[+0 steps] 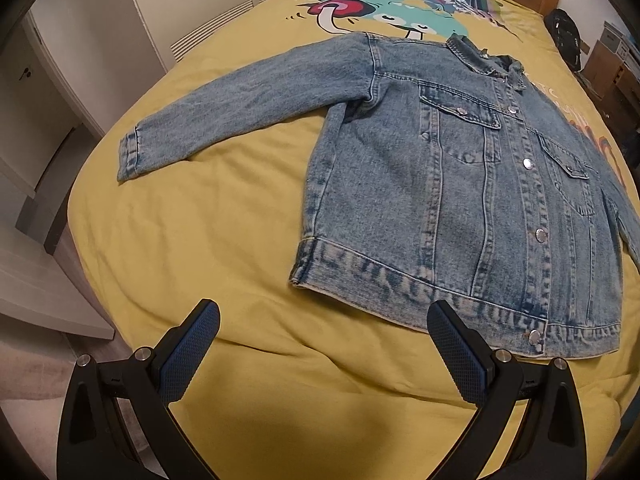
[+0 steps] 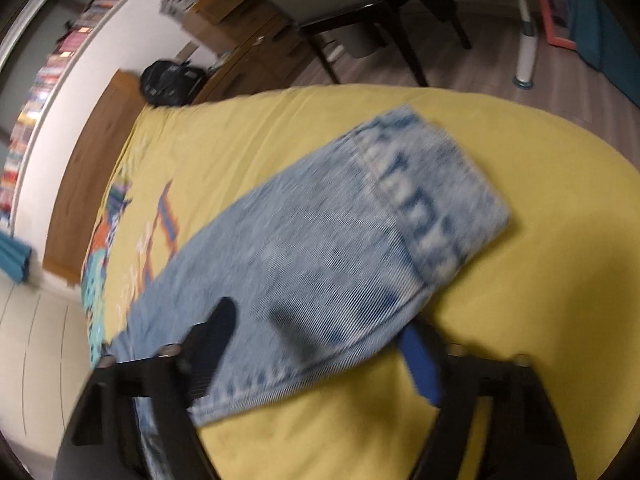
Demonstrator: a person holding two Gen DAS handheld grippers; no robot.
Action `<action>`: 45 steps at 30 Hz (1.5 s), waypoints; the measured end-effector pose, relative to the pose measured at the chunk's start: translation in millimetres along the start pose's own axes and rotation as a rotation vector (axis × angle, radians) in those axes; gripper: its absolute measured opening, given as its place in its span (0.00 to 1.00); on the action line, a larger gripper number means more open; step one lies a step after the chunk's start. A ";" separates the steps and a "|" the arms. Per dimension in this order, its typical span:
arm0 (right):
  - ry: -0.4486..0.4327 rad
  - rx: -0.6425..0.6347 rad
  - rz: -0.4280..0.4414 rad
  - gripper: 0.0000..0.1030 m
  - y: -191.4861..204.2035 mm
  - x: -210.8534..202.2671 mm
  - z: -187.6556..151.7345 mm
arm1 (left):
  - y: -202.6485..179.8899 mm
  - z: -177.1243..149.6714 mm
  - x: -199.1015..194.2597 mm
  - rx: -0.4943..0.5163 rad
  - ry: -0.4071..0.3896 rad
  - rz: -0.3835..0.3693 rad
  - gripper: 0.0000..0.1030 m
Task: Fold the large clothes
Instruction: 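Move the right gripper to a denim sleeve cuff and grasp it, then carry the cuff across the jacket body and open the right gripper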
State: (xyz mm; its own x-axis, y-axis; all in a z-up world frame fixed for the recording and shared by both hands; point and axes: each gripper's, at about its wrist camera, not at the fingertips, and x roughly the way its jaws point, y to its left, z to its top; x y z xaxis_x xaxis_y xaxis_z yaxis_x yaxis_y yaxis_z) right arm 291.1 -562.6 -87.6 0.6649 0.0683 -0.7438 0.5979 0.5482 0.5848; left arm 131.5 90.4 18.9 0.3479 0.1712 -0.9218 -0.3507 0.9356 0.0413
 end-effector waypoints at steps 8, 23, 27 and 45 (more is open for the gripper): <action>-0.009 0.039 -0.024 0.20 -6.7 3.5 20.6 | 7.9 -1.3 8.8 -0.022 0.013 -0.016 0.99; -0.024 -0.169 0.043 0.09 95.4 -13.6 13.9 | 9.1 11.9 17.0 -0.045 -0.006 -0.201 0.99; 0.004 -0.212 0.070 0.09 137.7 -8.3 -0.3 | 16.9 14.4 23.5 -0.059 0.026 -0.236 0.99; 0.207 -0.538 0.202 0.09 374.8 41.7 -163.1 | 102.0 4.8 41.3 -0.206 0.017 -0.274 0.99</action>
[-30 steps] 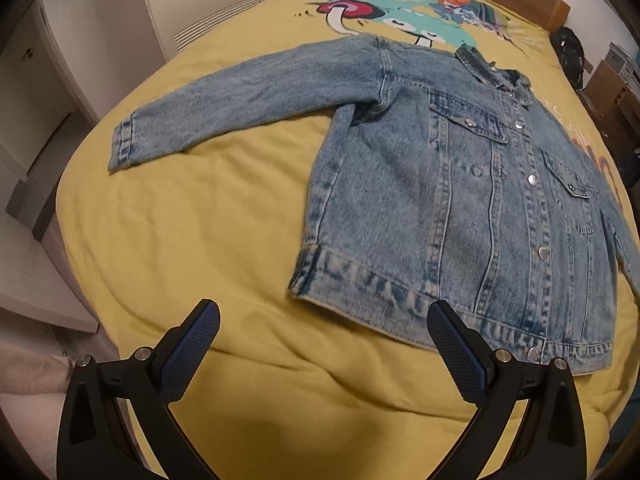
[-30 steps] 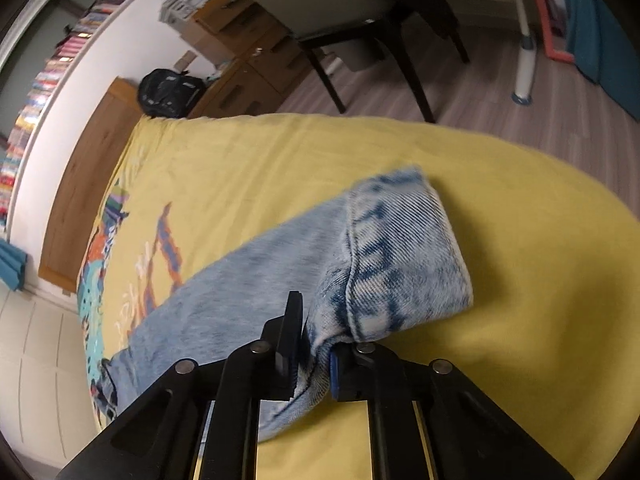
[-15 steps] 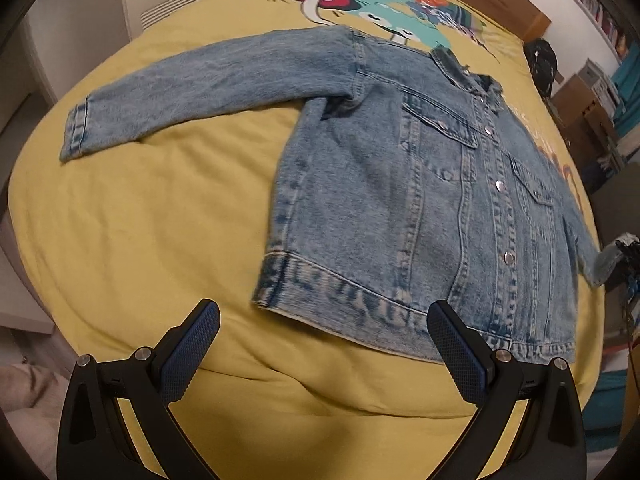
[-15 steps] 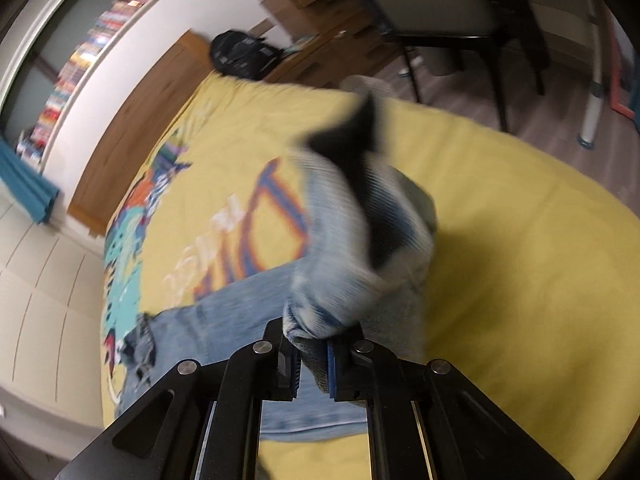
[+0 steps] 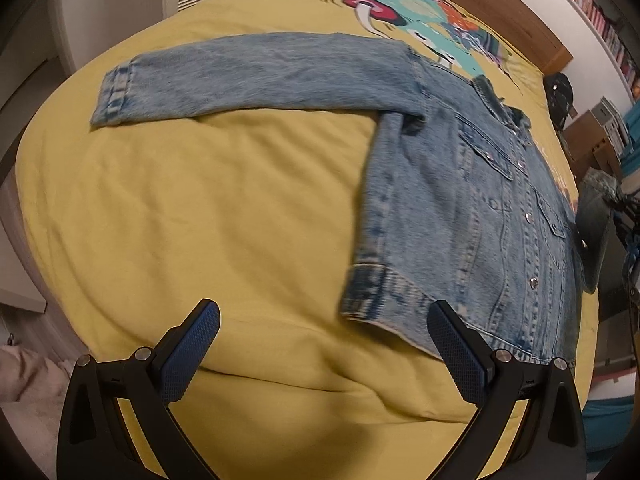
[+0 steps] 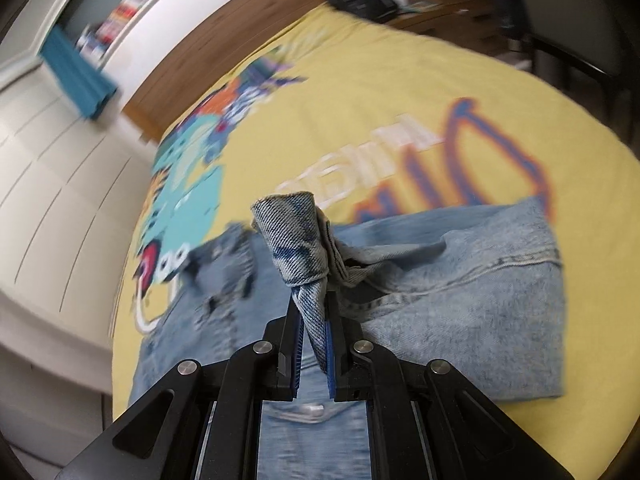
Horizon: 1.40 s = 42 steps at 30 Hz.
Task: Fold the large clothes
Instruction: 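Carry the cuff across the jacket body and open the right gripper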
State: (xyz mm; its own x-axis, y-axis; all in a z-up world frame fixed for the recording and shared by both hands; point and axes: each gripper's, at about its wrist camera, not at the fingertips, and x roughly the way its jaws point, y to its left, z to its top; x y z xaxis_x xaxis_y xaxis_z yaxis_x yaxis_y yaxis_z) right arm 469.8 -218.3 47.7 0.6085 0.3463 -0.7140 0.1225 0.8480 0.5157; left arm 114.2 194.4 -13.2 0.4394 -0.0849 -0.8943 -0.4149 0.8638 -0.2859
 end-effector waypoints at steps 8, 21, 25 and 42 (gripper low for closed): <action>0.076 -0.114 0.094 0.09 103.8 49.5 -32.3 | 31.2 4.2 -15.1 -0.024 -0.034 0.059 0.99; 0.203 -0.303 0.161 0.09 189.7 106.9 -108.4 | 48.7 5.2 -12.2 -0.037 -0.047 0.108 0.99; 0.250 -0.362 0.149 0.09 197.4 122.6 -137.0 | 49.1 4.1 -9.3 -0.038 -0.047 0.119 0.99; 0.326 -0.649 0.040 0.13 215.8 150.8 -230.6 | 48.0 4.9 -11.4 -0.064 -0.100 0.139 0.99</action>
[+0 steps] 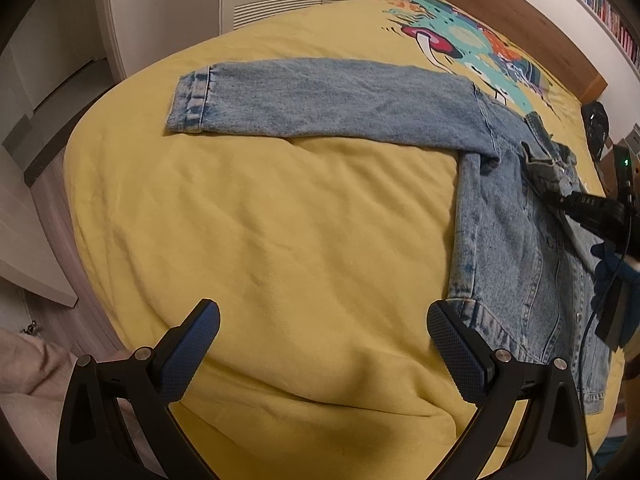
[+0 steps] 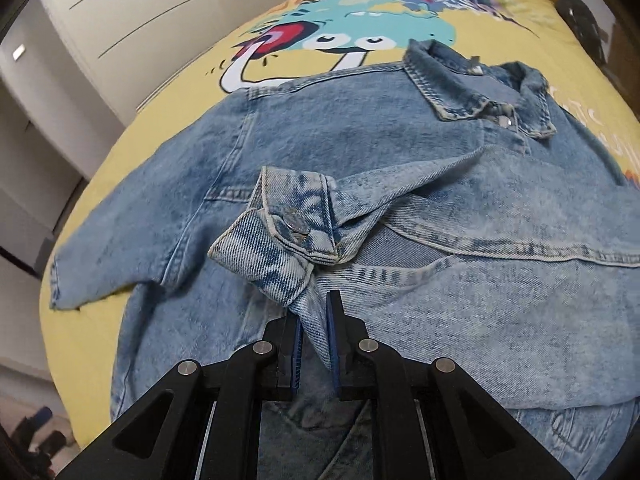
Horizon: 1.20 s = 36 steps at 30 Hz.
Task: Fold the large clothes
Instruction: 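Carry the cuff across the jacket body and open the right gripper, then lift the right gripper away from the folded sleeve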
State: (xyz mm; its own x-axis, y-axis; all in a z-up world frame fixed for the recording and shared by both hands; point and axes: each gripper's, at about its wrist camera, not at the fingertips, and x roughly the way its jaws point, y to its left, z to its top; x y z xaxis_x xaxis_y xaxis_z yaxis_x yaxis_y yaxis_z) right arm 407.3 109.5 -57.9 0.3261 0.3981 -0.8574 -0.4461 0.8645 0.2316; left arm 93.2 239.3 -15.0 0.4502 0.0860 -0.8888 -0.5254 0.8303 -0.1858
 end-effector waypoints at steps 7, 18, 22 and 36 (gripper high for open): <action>0.020 -0.040 -0.044 0.16 12.1 8.1 -6.1 | 1.2 1.5 -3.9 -0.023 -0.004 -0.049 0.99; -0.018 -0.099 0.058 0.60 37.1 -11.0 -5.2 | -29.5 14.4 -0.8 0.014 0.025 -0.087 0.99; -0.061 -0.101 0.097 0.62 29.4 -32.5 -3.4 | -57.4 26.4 1.4 0.072 0.004 -0.091 0.99; -0.096 -0.023 -0.134 0.63 -126.7 -81.5 -28.8 | -226.8 75.7 70.5 0.353 -0.035 -0.168 0.99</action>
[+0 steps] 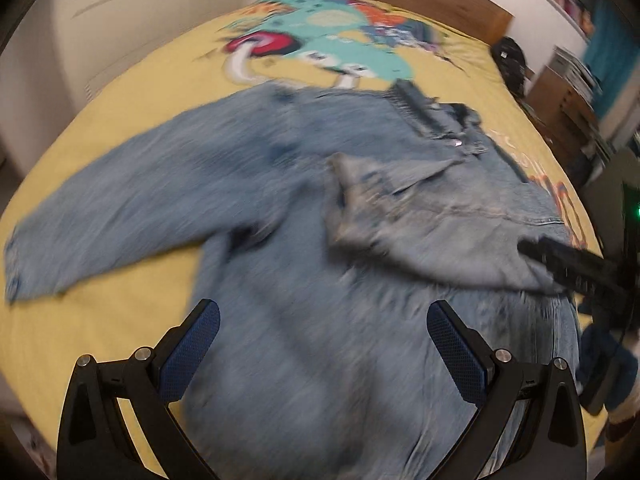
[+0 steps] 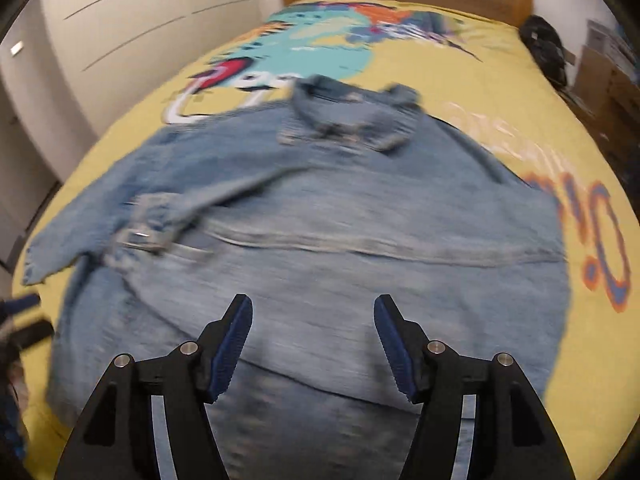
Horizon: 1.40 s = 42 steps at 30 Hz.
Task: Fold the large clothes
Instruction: 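Lift the right gripper away from the folded sleeve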
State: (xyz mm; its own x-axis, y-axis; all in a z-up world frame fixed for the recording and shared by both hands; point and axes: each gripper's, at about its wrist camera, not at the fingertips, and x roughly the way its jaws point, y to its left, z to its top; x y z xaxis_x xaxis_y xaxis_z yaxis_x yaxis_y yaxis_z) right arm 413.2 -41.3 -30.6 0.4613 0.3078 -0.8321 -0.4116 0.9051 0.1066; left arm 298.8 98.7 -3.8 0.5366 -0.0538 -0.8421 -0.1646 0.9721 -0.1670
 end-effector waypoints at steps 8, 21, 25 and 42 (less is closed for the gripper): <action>0.047 0.010 -0.046 0.63 -59.7 7.0 -25.8 | -54.6 49.5 87.6 0.103 0.004 0.036 0.99; -0.029 0.073 -0.088 0.63 -129.8 -25.2 -16.1 | -24.4 85.1 114.8 0.082 -0.020 0.102 0.99; -0.034 0.096 -0.074 0.63 -127.4 -1.4 11.4 | -34.3 91.7 133.9 0.129 -0.008 0.133 0.99; -0.009 0.180 -0.145 0.63 -134.8 -50.9 -16.2 | -5.2 90.3 66.9 0.060 -0.062 0.101 0.99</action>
State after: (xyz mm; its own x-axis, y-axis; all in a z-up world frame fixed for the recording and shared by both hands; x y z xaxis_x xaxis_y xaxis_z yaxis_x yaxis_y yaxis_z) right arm 432.5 -183.8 -11.4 0.5132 0.1726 -0.8408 -0.1938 0.9776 0.0824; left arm 410.3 110.7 -12.9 0.5701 0.0578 -0.8195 -0.1718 0.9838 -0.0501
